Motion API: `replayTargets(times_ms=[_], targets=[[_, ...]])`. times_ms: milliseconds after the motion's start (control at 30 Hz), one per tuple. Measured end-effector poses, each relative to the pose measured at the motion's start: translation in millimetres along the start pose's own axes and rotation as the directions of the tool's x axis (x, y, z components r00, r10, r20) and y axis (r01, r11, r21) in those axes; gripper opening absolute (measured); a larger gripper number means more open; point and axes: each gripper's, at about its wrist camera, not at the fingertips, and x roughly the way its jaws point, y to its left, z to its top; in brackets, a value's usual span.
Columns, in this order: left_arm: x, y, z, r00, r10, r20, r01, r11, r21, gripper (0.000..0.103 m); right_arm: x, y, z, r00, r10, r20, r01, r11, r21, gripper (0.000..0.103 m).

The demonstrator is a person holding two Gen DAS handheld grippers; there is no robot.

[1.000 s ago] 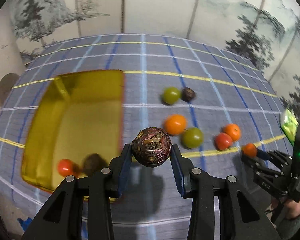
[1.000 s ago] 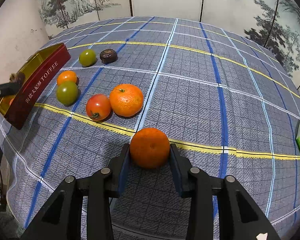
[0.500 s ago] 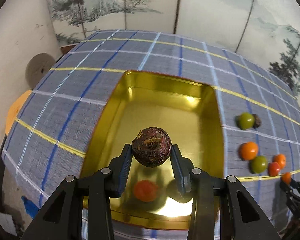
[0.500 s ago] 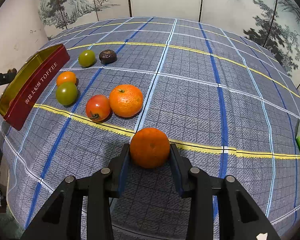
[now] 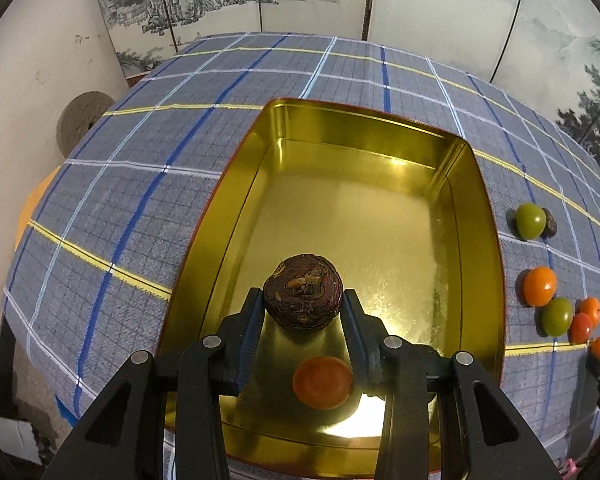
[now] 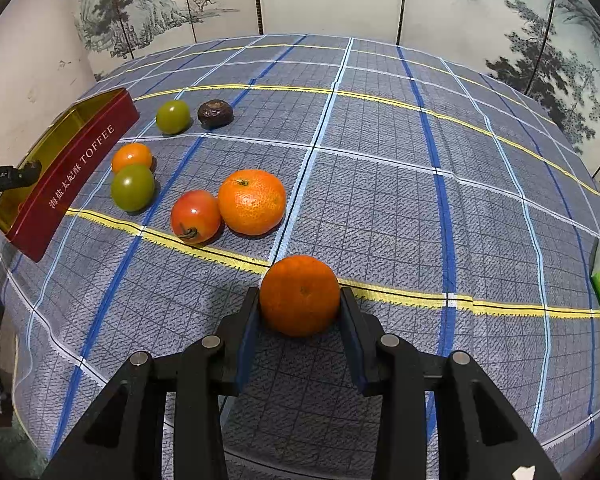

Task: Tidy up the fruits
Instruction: 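Carry the patterned brown fruit into the tin and open the left tool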

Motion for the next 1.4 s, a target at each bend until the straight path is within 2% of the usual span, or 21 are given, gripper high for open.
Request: replayTargets(times_ms=[733,1267,1400], targets=[[17,1,-8,0.998,0.023,-0.05,-0.023,1.0,0.01,0.04,0,0,0,1.0,-0.003,0.0,0.003,1.0,0.0,0.035],[18,2,-9,0.998,0.029,-0.056,-0.029,1.0,0.009,0.041,0,-1,1,1.0,-0.006,-0.001,0.006,1.0,0.0,0.035],[16,0,-10,0.998,0.048,-0.045,-0.047,0.999,0.024,0.049,0,0,1,1.0,-0.006,0.0,0.006,1.0,0.0,0.035]])
